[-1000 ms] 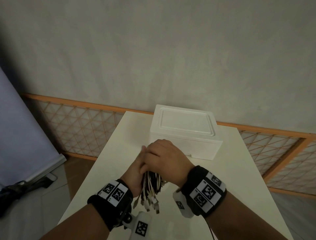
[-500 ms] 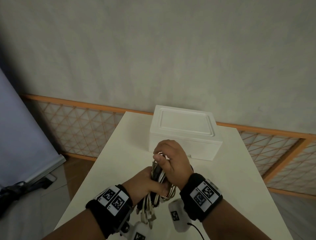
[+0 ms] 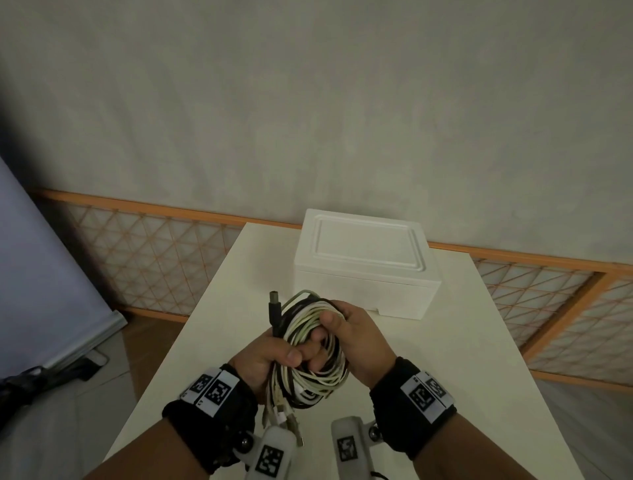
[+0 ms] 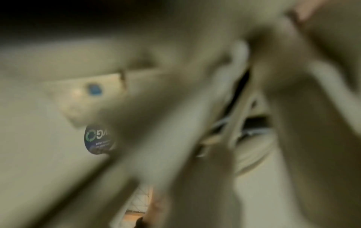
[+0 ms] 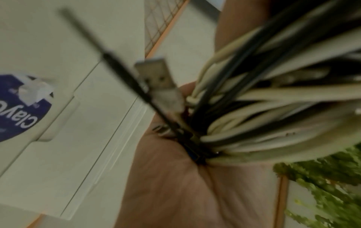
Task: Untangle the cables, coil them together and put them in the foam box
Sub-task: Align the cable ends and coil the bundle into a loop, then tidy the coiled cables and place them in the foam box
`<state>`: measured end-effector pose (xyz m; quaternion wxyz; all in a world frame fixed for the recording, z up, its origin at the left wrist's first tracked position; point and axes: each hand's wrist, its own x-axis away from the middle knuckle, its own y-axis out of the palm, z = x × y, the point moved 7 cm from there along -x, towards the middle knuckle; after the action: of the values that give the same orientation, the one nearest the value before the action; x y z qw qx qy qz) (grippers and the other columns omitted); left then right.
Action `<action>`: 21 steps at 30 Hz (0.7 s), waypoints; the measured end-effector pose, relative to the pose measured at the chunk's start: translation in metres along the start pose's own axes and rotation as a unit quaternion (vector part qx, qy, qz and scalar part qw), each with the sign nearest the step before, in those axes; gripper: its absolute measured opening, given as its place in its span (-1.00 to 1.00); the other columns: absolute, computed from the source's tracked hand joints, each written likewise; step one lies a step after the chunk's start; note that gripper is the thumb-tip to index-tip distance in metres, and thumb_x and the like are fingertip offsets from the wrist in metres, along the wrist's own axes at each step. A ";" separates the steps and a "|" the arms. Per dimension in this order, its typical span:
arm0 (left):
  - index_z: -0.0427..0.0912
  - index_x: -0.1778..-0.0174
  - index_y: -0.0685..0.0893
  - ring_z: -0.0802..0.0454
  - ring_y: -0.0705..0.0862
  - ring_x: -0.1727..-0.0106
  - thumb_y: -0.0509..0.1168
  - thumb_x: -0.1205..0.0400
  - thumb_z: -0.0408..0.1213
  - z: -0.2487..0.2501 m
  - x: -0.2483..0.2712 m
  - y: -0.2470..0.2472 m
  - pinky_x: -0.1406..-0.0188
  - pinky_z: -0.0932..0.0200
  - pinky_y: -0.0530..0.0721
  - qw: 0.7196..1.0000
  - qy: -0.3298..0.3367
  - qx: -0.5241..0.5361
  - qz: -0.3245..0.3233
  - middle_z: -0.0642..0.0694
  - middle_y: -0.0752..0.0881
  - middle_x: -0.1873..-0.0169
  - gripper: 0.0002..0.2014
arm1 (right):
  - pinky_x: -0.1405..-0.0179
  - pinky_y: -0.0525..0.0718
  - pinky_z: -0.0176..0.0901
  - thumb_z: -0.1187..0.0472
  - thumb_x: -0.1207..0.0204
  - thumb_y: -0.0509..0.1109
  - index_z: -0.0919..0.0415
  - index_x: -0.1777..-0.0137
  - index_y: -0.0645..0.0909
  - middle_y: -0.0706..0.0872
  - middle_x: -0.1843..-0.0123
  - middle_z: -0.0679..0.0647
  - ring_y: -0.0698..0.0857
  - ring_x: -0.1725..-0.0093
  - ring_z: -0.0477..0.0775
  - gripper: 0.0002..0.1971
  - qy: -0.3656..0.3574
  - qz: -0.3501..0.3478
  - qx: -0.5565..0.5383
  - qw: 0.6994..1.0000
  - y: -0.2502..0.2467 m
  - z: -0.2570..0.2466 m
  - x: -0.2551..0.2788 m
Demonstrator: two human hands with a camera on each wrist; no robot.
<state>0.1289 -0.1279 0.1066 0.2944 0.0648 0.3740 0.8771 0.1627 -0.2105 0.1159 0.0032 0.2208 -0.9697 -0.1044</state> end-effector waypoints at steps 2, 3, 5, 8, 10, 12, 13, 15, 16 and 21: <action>-0.25 -0.01 0.61 0.03 0.55 0.22 0.36 -0.35 -0.44 -0.001 -0.001 0.009 0.08 0.12 0.46 0.999 -0.003 0.028 -0.029 0.04 0.59 0.38 -0.70 | 0.43 0.70 -0.12 -0.09 -0.31 0.54 0.40 0.04 0.66 0.70 0.37 0.14 0.69 0.42 0.15 -0.50 0.015 0.009 -0.029 0.999 0.004 -0.003 0.001; -0.26 -0.04 0.58 0.02 0.57 0.19 0.33 -0.38 -0.45 -0.001 -0.001 0.014 0.06 0.11 0.45 0.998 -0.002 0.042 -0.047 0.04 0.58 0.37 -0.70 | 0.46 0.70 -0.14 -0.05 -0.38 0.52 0.41 0.05 0.66 0.69 0.38 0.16 0.69 0.45 0.15 -0.55 0.022 0.010 -0.044 0.999 0.006 -0.004 0.002; -0.27 -0.08 0.53 0.01 0.59 0.11 0.27 -0.42 -0.47 0.001 0.000 0.020 0.01 0.11 0.47 0.997 0.003 0.046 -0.059 0.01 0.47 0.36 -0.70 | 0.58 0.67 -0.20 -0.01 -0.49 0.46 0.38 0.11 0.67 0.66 0.43 0.16 0.67 0.55 0.13 -0.63 0.042 0.004 -0.070 0.997 0.010 -0.007 0.005; -0.26 -0.09 0.53 0.01 0.61 0.07 0.27 -0.45 -0.45 0.005 0.000 0.019 -0.04 0.13 0.50 0.998 0.007 0.035 -0.060 -0.01 0.39 0.35 -0.71 | 0.60 0.64 -0.23 -0.04 -0.45 0.35 0.30 0.24 0.69 0.67 0.45 0.19 0.65 0.60 0.14 -0.64 0.061 0.007 -0.036 0.997 0.009 -0.011 0.004; -0.24 -0.07 0.58 0.01 0.63 0.07 0.32 -0.44 -0.42 0.004 -0.002 0.013 -0.06 0.11 0.53 0.999 -0.002 0.025 -0.042 0.02 0.48 0.38 -0.73 | 0.54 0.63 -0.22 -0.09 -0.42 0.38 0.23 0.34 0.68 0.68 0.46 0.18 0.64 0.58 0.12 -0.63 0.053 0.026 0.002 0.998 0.006 -0.015 0.001; -0.26 0.01 0.68 -0.02 0.69 0.08 0.41 -0.38 -0.36 0.002 -0.004 0.004 -0.07 0.05 0.60 0.999 -0.028 0.006 0.016 -0.02 0.65 0.37 -0.74 | 0.56 0.57 -0.23 -0.13 -0.39 0.43 0.27 0.39 0.64 0.65 0.47 0.24 0.61 0.61 0.08 -0.58 0.054 0.056 0.012 0.997 0.000 -0.014 -0.003; -0.28 0.08 0.72 -0.06 0.73 0.11 0.45 -0.32 -0.33 0.002 -0.005 -0.004 -0.04 0.02 0.65 0.998 -0.040 -0.010 0.056 -0.08 0.70 0.37 -0.73 | 0.58 0.56 -0.22 -0.14 -0.38 0.44 0.33 0.39 0.62 0.63 0.47 0.29 0.60 0.62 0.09 -0.53 0.056 0.069 0.014 0.996 -0.004 -0.012 -0.005; -0.33 0.22 0.79 -0.11 0.78 0.23 0.45 -0.22 -0.34 0.003 -0.004 -0.020 0.15 0.05 0.74 0.986 -0.065 -0.058 0.141 -0.20 0.76 0.37 -0.76 | 0.49 0.65 -0.04 -0.19 -0.36 0.48 0.44 0.32 0.64 0.69 0.40 0.37 0.68 0.52 0.18 -0.43 0.051 0.107 0.050 0.992 -0.014 -0.007 -0.009; -0.33 0.25 0.80 -0.13 0.79 0.27 0.41 -0.23 -0.35 0.006 -0.002 -0.025 0.22 0.06 0.75 0.978 -0.074 -0.091 0.175 -0.25 0.78 0.34 -0.78 | 0.34 0.70 0.08 -0.24 -0.33 0.50 0.45 0.27 0.67 0.75 0.33 0.37 0.73 0.41 0.22 -0.39 0.050 0.131 0.086 0.986 -0.022 -0.004 -0.010; -0.22 0.17 0.80 -0.11 0.78 0.25 0.41 -0.49 -0.42 0.007 0.006 -0.033 0.28 0.12 0.71 0.941 -0.097 -0.201 0.255 -0.26 0.80 0.21 -0.92 | 0.50 0.51 -0.33 -0.25 -0.37 0.47 0.24 0.44 0.58 0.63 0.57 -0.02 0.57 0.56 -0.17 -0.49 0.036 0.178 0.268 0.946 -0.041 -0.004 -0.014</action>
<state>0.1423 -0.1018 0.0880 0.1030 0.1822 0.1306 0.9691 0.1927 -0.2412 0.1122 -0.0028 0.0414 -0.9846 0.1697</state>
